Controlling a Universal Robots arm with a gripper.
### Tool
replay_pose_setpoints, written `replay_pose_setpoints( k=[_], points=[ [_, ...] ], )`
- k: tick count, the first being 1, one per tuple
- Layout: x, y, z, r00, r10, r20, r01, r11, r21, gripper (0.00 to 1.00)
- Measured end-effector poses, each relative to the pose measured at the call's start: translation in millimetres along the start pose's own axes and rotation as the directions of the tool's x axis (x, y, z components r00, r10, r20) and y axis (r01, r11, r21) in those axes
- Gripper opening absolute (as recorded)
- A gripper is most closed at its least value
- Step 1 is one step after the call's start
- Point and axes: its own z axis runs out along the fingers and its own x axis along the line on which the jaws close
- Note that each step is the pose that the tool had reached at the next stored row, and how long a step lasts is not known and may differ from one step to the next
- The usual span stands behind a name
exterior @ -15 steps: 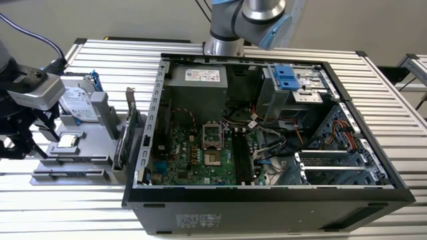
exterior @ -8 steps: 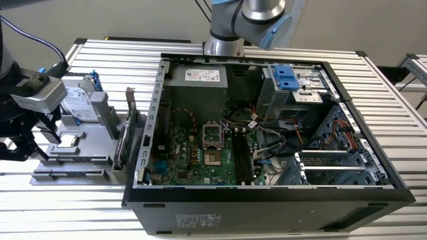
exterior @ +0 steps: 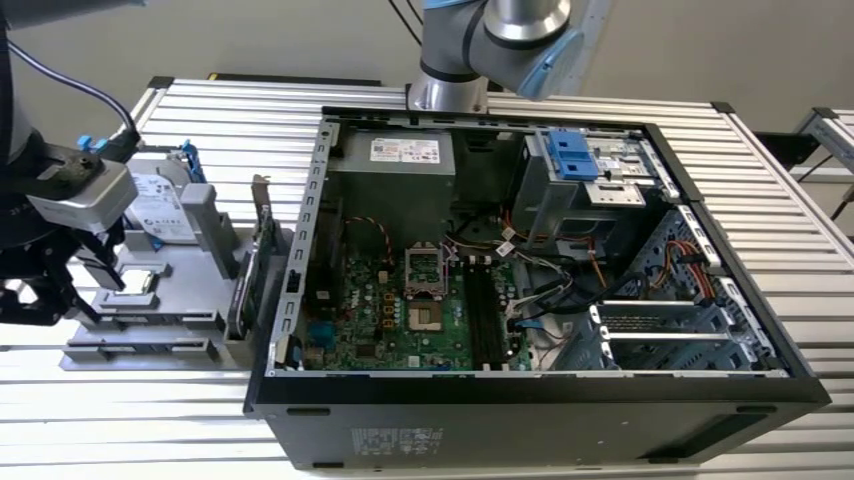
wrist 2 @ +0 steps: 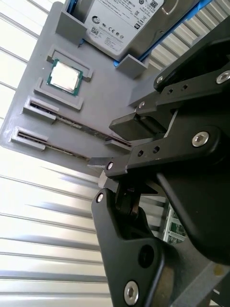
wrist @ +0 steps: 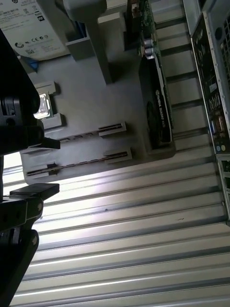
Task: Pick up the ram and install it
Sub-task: 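Pick up the ram and move it above insertion slot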
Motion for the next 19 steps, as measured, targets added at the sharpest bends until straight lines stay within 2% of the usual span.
replay_pose_setpoints(
  k=[19],
  points=[
    [-0.1, 0.4, 10.6, 1.0000, 0.000, 0.0004, 0.000, 1.0000, 0.0011, 1.00]
  ],
)
